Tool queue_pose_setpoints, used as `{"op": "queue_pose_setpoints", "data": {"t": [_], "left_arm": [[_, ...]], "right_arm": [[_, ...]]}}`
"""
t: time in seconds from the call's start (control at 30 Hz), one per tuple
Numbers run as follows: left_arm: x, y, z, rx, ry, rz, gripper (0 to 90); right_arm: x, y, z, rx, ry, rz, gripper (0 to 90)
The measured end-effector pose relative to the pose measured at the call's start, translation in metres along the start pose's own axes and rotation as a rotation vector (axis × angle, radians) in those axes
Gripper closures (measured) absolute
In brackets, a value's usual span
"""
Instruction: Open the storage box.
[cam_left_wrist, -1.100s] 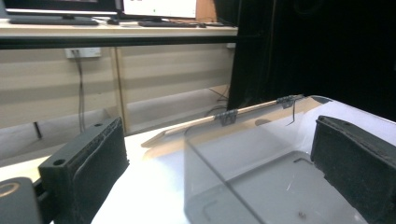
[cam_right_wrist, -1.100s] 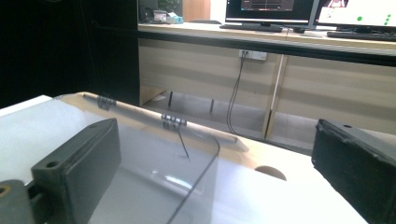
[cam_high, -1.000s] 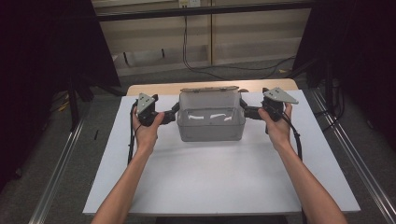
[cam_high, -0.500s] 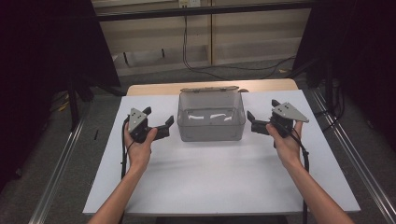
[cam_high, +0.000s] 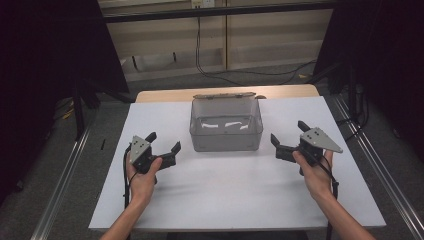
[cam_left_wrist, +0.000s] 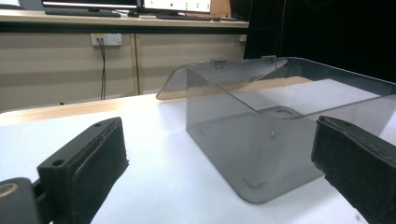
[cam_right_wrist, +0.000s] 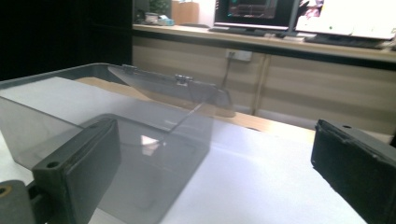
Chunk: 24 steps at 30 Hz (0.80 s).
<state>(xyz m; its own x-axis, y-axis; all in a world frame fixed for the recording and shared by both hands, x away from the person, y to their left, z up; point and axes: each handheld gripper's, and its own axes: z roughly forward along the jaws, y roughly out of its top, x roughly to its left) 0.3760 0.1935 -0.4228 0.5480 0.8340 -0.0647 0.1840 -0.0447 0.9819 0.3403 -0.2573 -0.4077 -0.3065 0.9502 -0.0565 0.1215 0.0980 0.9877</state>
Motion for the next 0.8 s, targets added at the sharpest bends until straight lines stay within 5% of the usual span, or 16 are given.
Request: {"op": "queue_pose_setpoints", "data": {"t": [0.37, 0.57, 0.8], "left_arm": [[-0.003, -0.013, -0.034, -0.001, 0.024, -0.034, 3.0], [-0.003, -0.020, -0.052, 0.009, 0.028, 0.005, 3.0], [-0.004, -0.028, -0.066, 0.012, 0.052, -0.027, 3.0]], "right_arm": [[0.000, -0.019, -0.037, -0.007, -0.030, 0.023, 1.1], [-0.001, -0.027, -0.058, -0.003, -0.051, 0.021, 1.0], [-0.006, -0.039, -0.079, 0.026, -0.081, 0.033, 0.8]]}}
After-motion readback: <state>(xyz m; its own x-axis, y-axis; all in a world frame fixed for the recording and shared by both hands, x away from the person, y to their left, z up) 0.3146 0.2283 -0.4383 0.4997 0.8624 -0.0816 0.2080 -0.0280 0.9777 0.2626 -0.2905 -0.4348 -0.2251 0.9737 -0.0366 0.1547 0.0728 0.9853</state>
